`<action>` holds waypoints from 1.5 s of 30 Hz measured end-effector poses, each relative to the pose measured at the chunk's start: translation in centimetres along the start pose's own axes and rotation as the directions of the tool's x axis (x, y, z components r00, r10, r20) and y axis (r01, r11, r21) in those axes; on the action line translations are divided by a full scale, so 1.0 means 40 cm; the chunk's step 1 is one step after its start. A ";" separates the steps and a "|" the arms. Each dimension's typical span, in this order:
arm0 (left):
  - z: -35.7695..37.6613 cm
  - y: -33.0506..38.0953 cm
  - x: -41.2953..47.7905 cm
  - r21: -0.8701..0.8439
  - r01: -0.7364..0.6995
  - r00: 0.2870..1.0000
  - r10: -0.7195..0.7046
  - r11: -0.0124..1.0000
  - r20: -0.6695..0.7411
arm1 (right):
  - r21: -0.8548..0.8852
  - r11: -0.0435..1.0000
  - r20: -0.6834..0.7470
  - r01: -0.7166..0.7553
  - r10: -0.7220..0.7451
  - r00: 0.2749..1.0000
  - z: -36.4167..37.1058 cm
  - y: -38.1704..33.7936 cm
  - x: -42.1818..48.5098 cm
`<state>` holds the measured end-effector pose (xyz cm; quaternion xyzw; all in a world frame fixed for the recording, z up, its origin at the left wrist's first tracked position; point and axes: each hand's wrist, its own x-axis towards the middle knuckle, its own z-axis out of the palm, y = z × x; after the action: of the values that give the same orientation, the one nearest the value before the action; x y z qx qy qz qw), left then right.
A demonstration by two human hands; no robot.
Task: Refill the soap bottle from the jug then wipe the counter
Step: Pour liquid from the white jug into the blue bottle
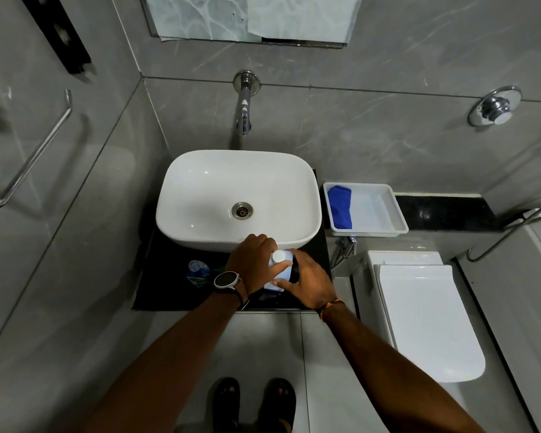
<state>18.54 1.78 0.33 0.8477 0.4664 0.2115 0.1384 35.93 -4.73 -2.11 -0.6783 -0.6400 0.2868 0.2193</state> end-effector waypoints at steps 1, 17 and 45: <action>-0.005 0.004 0.001 -0.039 0.007 1.000 -0.007 0.999 0.013 | -0.001 1.000 -0.003 0.003 -0.003 1.000 0.000 -0.001 0.000; -0.022 0.010 0.000 -0.165 -0.092 0.982 0.117 0.982 0.145 | 0.004 1.000 0.000 -0.009 0.009 1.000 0.002 0.011 -0.003; 0.147 -0.118 -0.158 0.011 0.413 0.851 -0.390 0.911 0.351 | 0.051 0.998 -0.072 0.047 -0.043 0.996 0.025 0.053 0.010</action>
<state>14.94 -1.35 -8.28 0.7502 0.5944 0.0411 0.2865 36.83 -4.56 -4.32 -0.6674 -0.6392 0.2743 0.2661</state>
